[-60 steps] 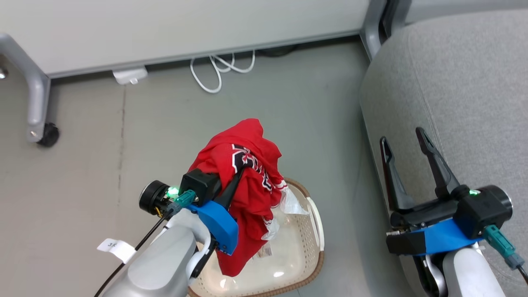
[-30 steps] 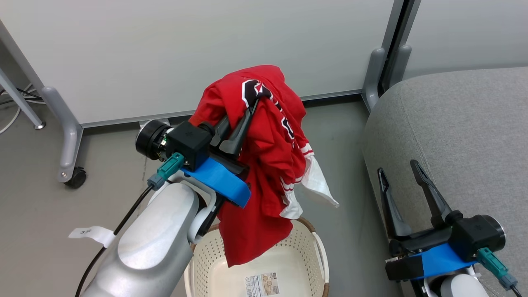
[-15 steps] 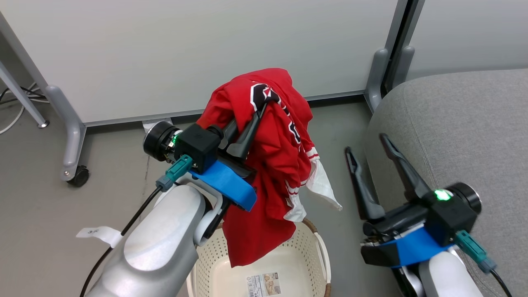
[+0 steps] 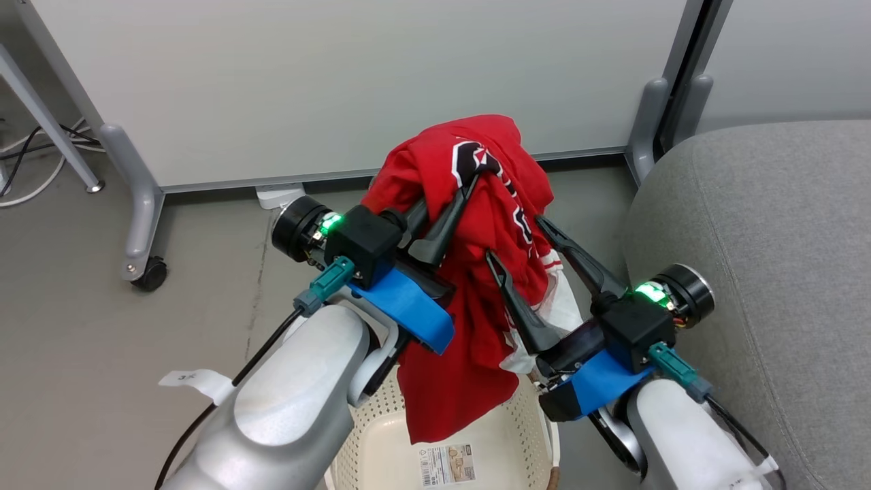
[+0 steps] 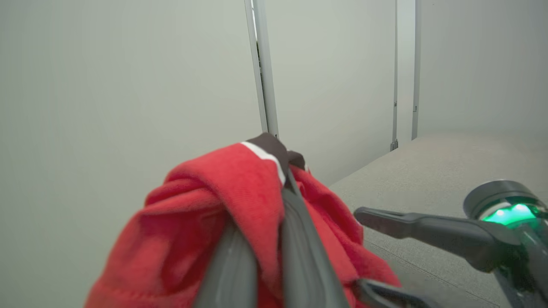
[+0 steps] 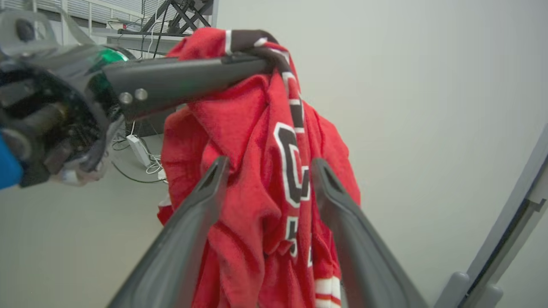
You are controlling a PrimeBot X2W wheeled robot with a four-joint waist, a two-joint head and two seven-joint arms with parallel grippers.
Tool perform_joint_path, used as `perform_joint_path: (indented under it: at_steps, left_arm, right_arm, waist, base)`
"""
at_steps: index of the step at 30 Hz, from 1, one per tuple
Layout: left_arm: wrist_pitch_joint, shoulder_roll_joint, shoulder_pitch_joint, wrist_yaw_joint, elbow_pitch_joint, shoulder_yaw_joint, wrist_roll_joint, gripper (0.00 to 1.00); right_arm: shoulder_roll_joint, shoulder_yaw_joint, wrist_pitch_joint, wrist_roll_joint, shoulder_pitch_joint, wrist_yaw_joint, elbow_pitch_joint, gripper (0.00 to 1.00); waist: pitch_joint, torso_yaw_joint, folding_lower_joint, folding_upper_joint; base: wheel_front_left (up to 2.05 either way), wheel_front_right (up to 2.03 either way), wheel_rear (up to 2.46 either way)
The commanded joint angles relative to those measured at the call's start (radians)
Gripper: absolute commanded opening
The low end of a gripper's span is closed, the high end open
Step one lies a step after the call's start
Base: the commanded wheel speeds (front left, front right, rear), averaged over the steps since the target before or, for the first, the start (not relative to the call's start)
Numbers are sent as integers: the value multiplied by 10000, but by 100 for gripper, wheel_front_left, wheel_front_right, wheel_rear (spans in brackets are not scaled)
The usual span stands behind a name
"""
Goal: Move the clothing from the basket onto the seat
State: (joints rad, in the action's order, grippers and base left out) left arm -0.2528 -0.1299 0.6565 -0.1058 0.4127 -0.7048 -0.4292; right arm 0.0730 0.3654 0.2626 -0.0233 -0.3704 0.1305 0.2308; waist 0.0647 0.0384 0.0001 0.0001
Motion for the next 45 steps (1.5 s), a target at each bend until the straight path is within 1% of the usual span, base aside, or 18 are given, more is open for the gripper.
perform_joint_path:
  at_steps: [1, 14, 16, 22, 23, 24, 25, 31, 45]
  left_arm:
    - [-61, 38, 150, -24, -8, -43, 38, 0]
    - [-89, 471, 362, -88, -81, -586, -63, 0]
    - [-99, 539, 414, -98, -106, -649, -98, 0]
    - [-117, 656, 503, -108, -184, -810, -162, 0]
    - [-120, 666, 509, -103, -195, -841, -173, 0]
    - [-124, 675, 518, -97, -201, -862, -185, 0]
    - [-127, 683, 526, -97, -201, -881, -193, 0]
    - [-142, 691, 516, -90, -102, -862, -172, 0]
    - [-134, 618, 300, -108, 68, -859, -147, 0]
  right_arm:
    - [8, 87, 35, 122, -225, 5, 220, 100]
    - [-206, 584, 35, 585, -1286, 5, 2785, 100]
    - [-218, 530, 35, 505, -1383, 5, 2994, 100]
    - [-230, 730, 35, -209, -1546, 5, 3148, 100]
    - [-231, 746, 35, -342, -1536, 5, 3145, 83]
    - [-230, 754, 35, -405, -1536, 5, 3151, 23]
    - [-230, 766, 35, -513, -1517, 5, 3155, 0]
    - [-232, 833, 35, -683, -1546, 5, 3188, 0]
    - [-233, 744, 38, -1097, -1219, 5, 2797, 0]
  waist:
    - [21, 56, -1, -1]
    - [83, 462, -1, -1]
    - [85, 519, -1, -1]
    - [77, 663, -1, -1]
    - [79, 681, -1, -1]
    - [82, 695, -1, -1]
    - [85, 706, -1, -1]
    - [72, 694, -1, -1]
    - [23, 616, -1, -1]
  base:
    - [0, 0, 0]
    - [0, 0, 0]
    - [0, 0, 0]
    - [0, 0, 0]
    - [0, 0, 0]
    - [0, 0, 0]
    - [0, 0, 0]
    - [0, 0, 0]
    - [0, 0, 0]
